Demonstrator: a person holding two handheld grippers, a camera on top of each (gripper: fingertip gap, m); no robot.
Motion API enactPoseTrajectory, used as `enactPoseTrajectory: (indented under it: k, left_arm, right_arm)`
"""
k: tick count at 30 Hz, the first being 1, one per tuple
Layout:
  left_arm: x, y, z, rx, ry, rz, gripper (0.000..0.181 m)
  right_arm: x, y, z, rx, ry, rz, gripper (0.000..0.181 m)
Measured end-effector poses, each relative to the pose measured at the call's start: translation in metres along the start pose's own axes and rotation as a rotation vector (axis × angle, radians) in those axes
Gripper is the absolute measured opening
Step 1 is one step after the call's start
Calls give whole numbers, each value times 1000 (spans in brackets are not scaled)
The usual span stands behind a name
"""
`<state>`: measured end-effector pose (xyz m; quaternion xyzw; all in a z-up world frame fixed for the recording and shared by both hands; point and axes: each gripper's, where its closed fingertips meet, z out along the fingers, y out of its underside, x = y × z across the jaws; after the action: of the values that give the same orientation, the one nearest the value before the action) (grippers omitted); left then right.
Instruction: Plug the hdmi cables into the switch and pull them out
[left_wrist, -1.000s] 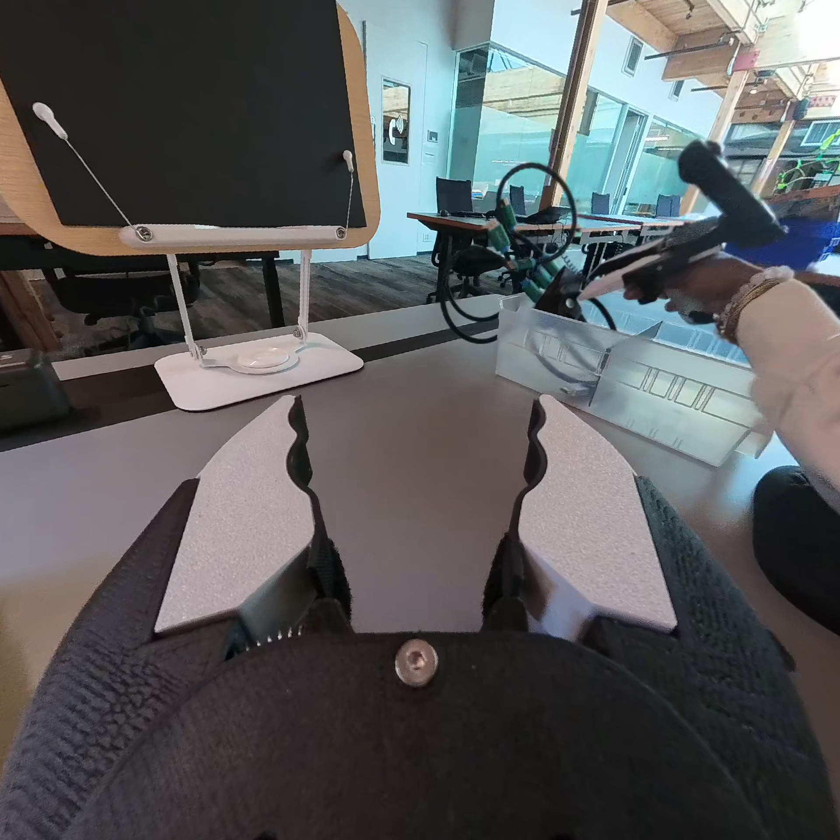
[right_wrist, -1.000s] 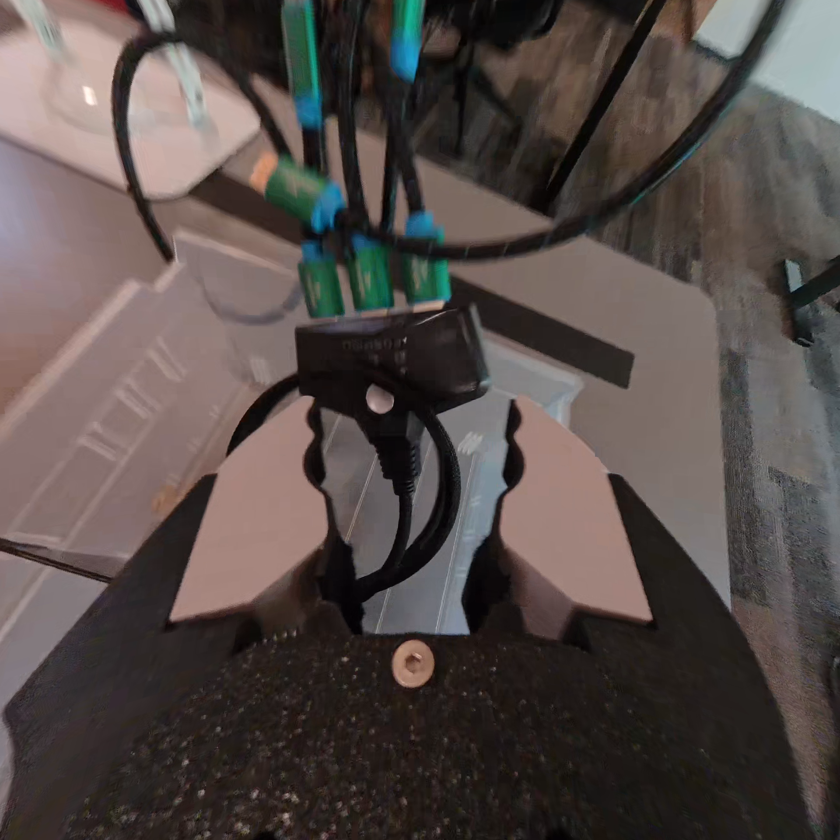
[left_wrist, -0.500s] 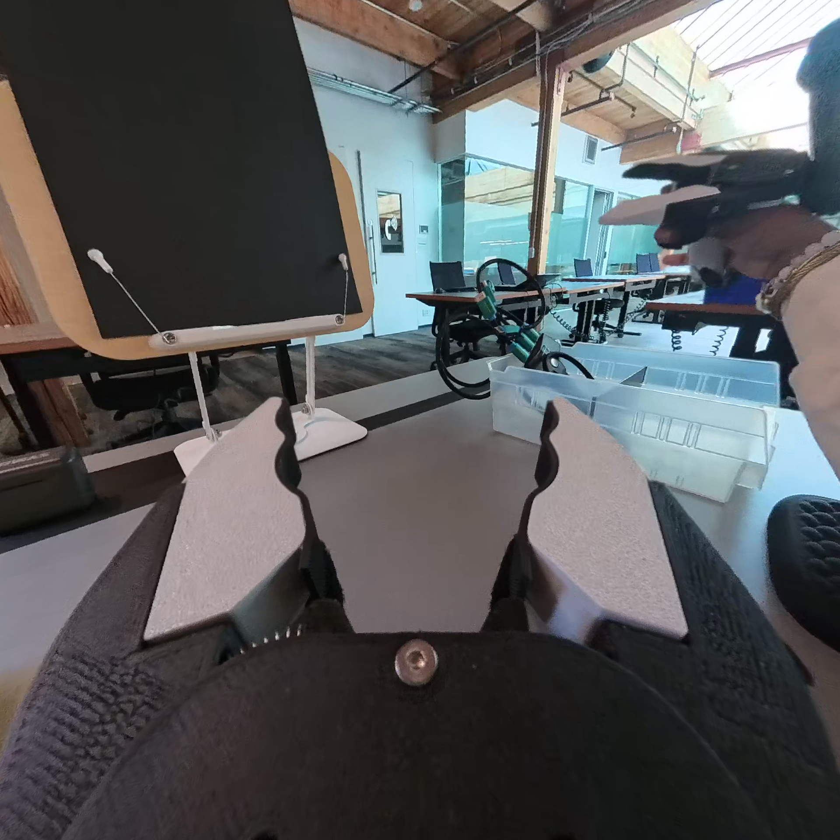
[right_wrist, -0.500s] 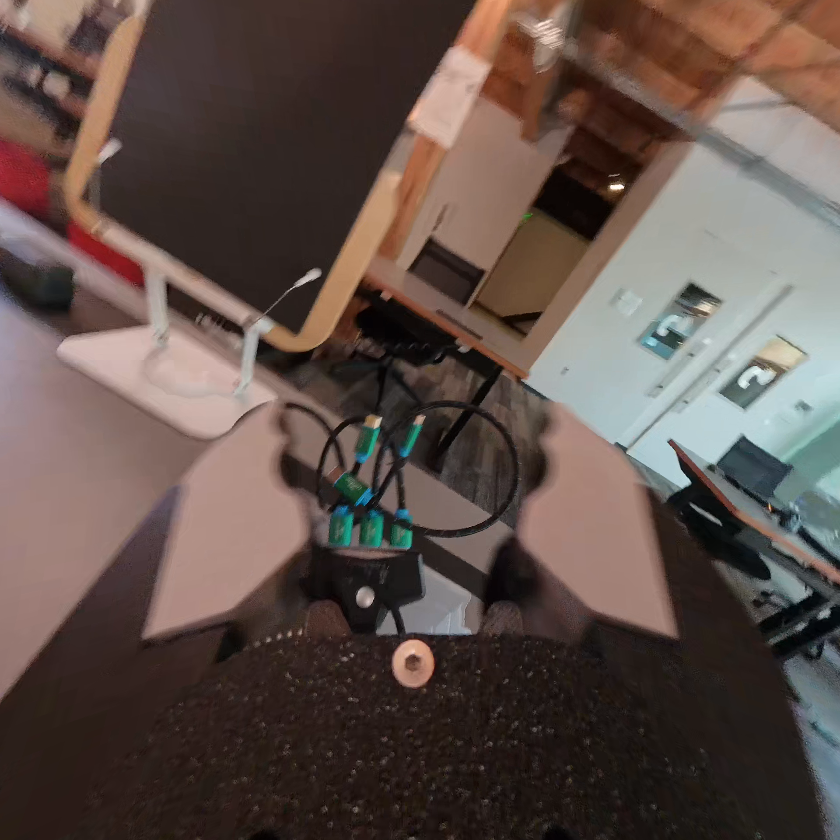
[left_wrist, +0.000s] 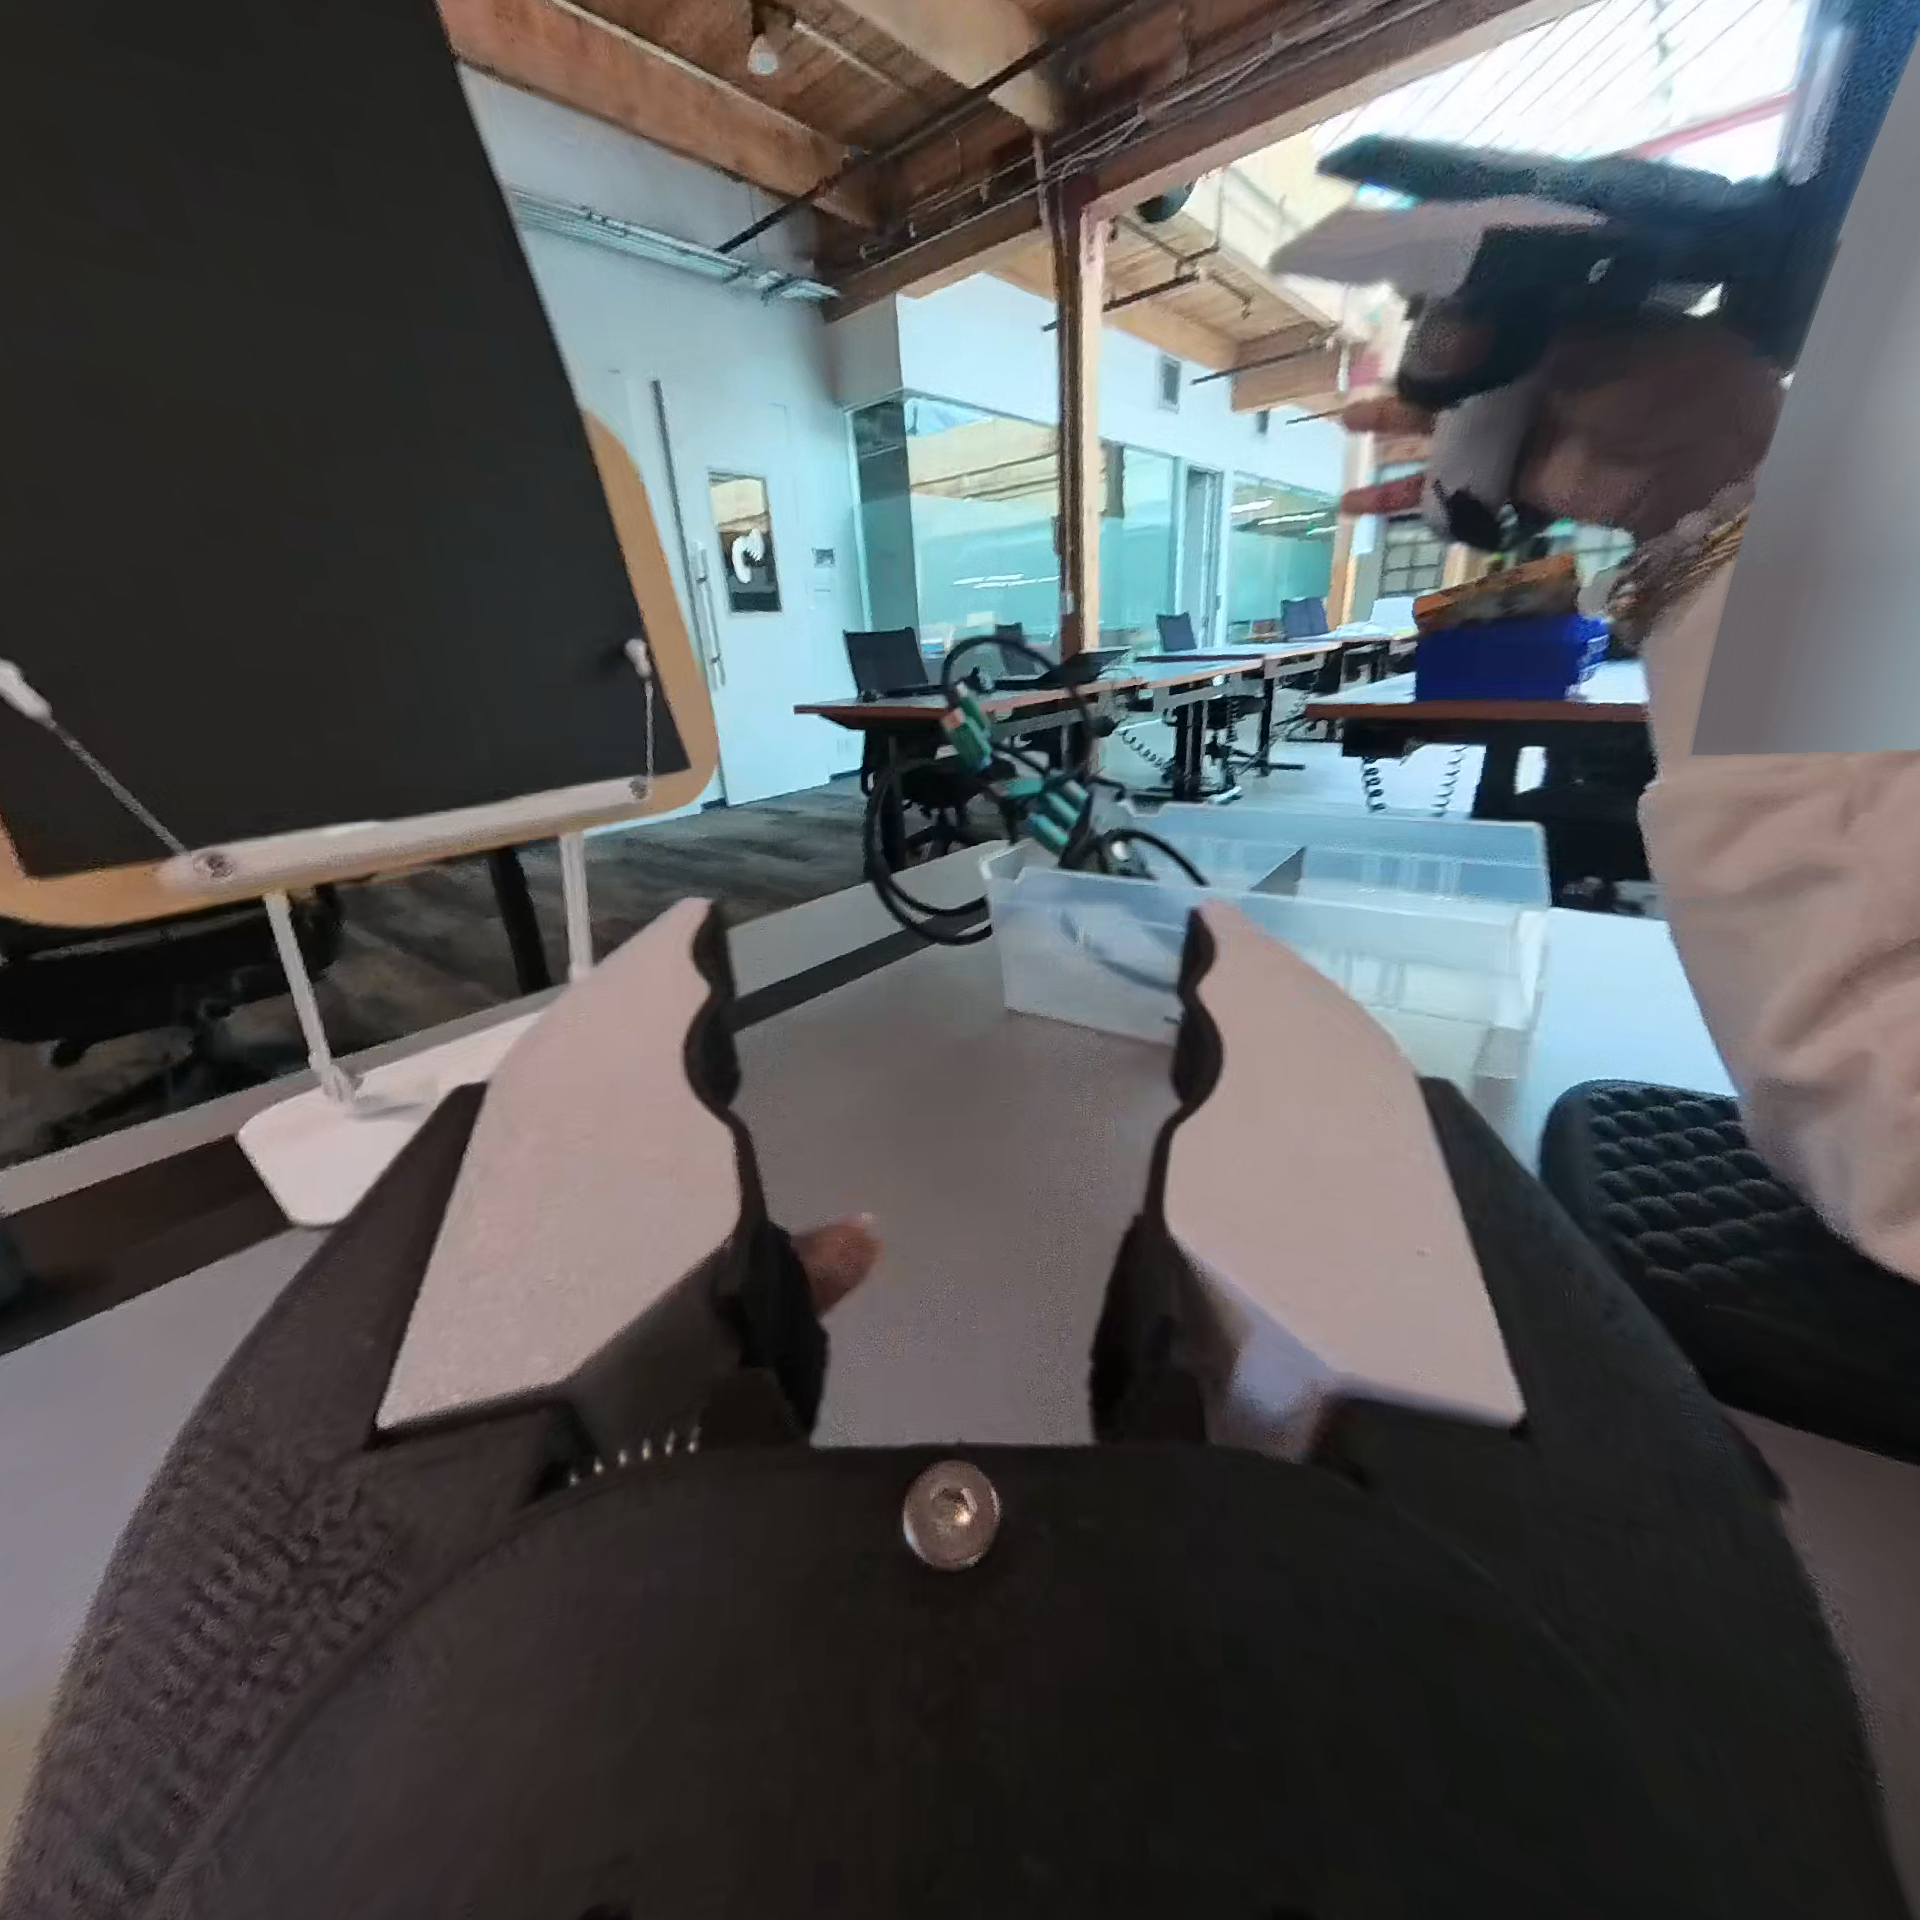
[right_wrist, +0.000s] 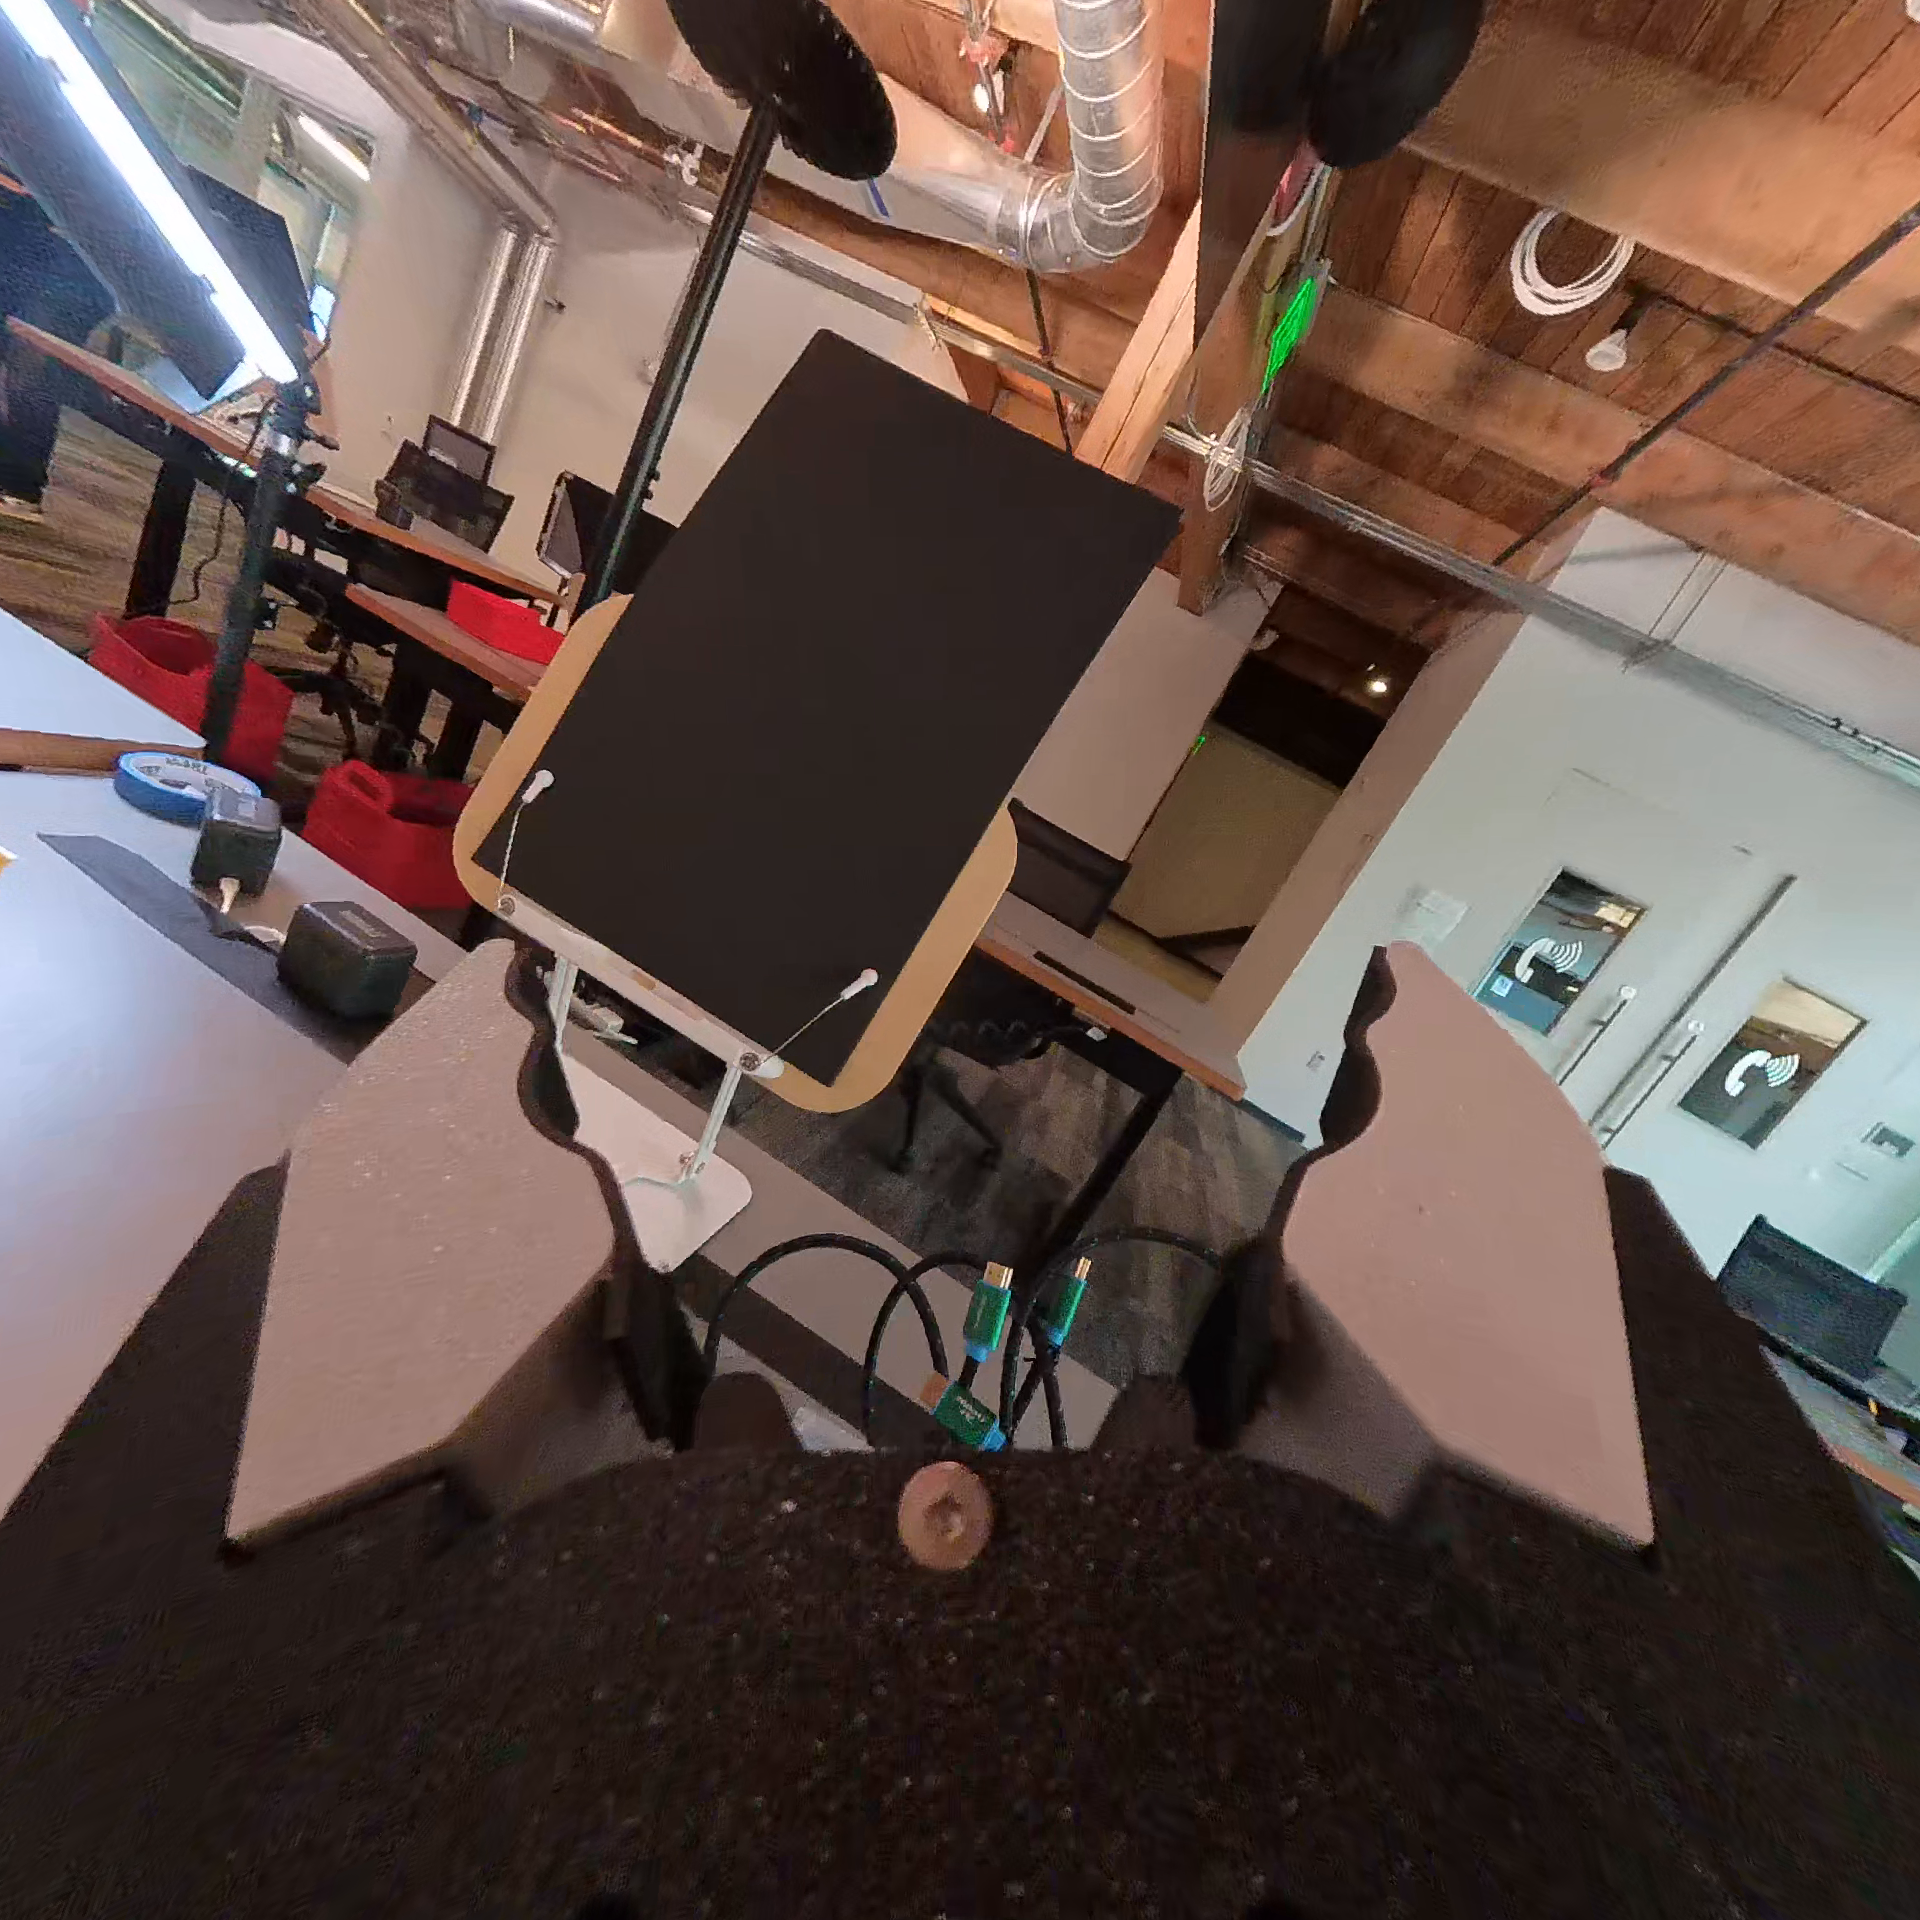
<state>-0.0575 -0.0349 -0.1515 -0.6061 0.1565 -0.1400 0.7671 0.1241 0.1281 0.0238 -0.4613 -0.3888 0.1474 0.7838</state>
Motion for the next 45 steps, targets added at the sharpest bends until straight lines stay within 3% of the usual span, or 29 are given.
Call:
enactPoseTrajectory:
  k: [2,4,5,6,7,8,11,13,16,19,23,29,37,39,42,45]
  left_arm:
    - [8,-21,-9,-23,53,-10,115]
    - [3,-50,-29,-55,53,18,131]
    - [-6,-68,-43,-47,7,57,130]
    - [-23,-87,-62,-28,-85,102,103]
    - [-41,-105,-83,-5,-177,144,18]
    - [-55,-118,-100,-11,-229,169,0]
    - [-92,-122,-139,-186,-312,214,0]
    - [-104,-106,-158,-339,-271,221,0]
    - [-131,-64,-184,-570,-280,190,25]
    - [-150,-7,-212,-901,-238,140,60]
    - [-142,40,-232,-1217,-48,150,65]
    - [-134,101,-251,-1563,148,214,55]
    - [-147,137,-272,-1666,147,97,44]
    - [-141,136,-271,-1625,161,36,17]
    - [-146,128,-275,-1617,105,76,14]
    - [-160,104,-262,-1472,-48,134,14]
  right_arm:
    - [-7,6,-7,-58,-65,-9,137]
    - [-24,18,-15,-138,-197,-9,119]
    - [-39,27,-23,-192,-312,-22,76]
    - [-51,32,-32,-221,-430,-65,5]
    - [-55,31,-34,-227,-470,-28,2]
    - [-55,29,-35,-217,-483,16,1]
    - [-48,19,-30,-139,-433,20,5]
    - [-43,16,-28,-116,-398,22,20]
    - [-44,17,-29,-122,-384,27,64]
    - [-44,23,-28,-158,-368,9,98]
    - [-46,24,-26,-162,-370,4,102]
    - [-56,26,-24,-192,-396,-46,101]
    - [-48,27,-25,-190,-380,-45,99]
    - [-45,30,-25,-202,-371,-46,98]
    - [-42,34,-26,-222,-364,-50,98]
    - [-42,33,-25,-220,-359,-48,98]
